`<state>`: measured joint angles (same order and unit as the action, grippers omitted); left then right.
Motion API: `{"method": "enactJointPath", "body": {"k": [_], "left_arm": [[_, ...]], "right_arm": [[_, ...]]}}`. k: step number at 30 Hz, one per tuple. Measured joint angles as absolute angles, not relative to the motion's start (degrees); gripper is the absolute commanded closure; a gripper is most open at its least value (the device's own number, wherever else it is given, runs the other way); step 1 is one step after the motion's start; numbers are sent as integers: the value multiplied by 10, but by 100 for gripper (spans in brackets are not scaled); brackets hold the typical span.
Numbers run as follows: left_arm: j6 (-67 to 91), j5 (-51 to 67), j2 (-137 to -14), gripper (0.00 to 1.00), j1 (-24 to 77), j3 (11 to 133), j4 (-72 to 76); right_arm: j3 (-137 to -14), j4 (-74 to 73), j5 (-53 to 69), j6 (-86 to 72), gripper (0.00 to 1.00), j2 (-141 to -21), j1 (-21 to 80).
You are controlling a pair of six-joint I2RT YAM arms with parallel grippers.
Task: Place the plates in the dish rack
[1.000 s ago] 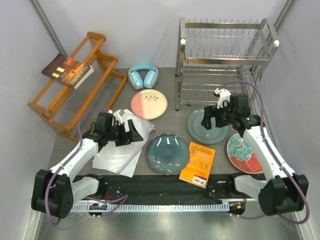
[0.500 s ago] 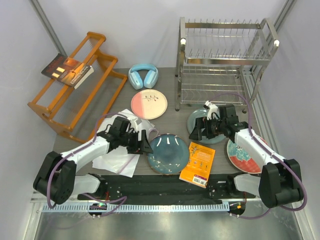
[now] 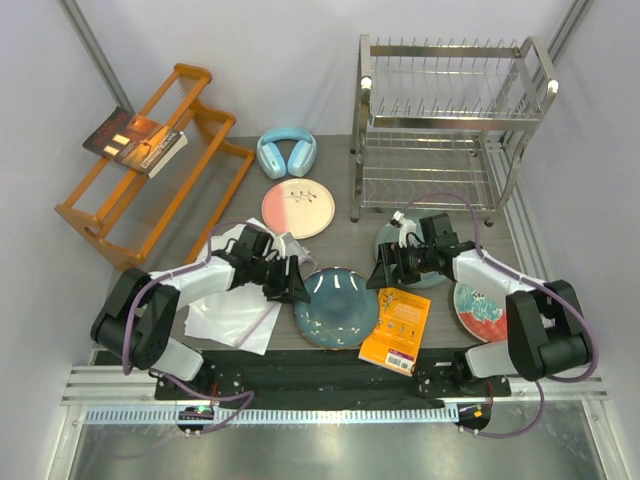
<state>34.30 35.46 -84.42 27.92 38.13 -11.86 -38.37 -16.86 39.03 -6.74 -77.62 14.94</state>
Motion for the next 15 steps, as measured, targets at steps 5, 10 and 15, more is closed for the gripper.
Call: {"method": "enactJointPath", "body": {"k": [5, 10, 15], "left_arm": [[334, 374, -889, 66, 279, 396, -113], [304, 389, -950, 100, 277, 433, -129], [283, 452, -972, 100, 260, 474, -138]], "right_arm": [[-386, -156, 406, -62, 14, -818, 149], [-387, -125, 426, -64, 14, -840, 150], [-397, -116, 437, -64, 14, -857, 150]]}}
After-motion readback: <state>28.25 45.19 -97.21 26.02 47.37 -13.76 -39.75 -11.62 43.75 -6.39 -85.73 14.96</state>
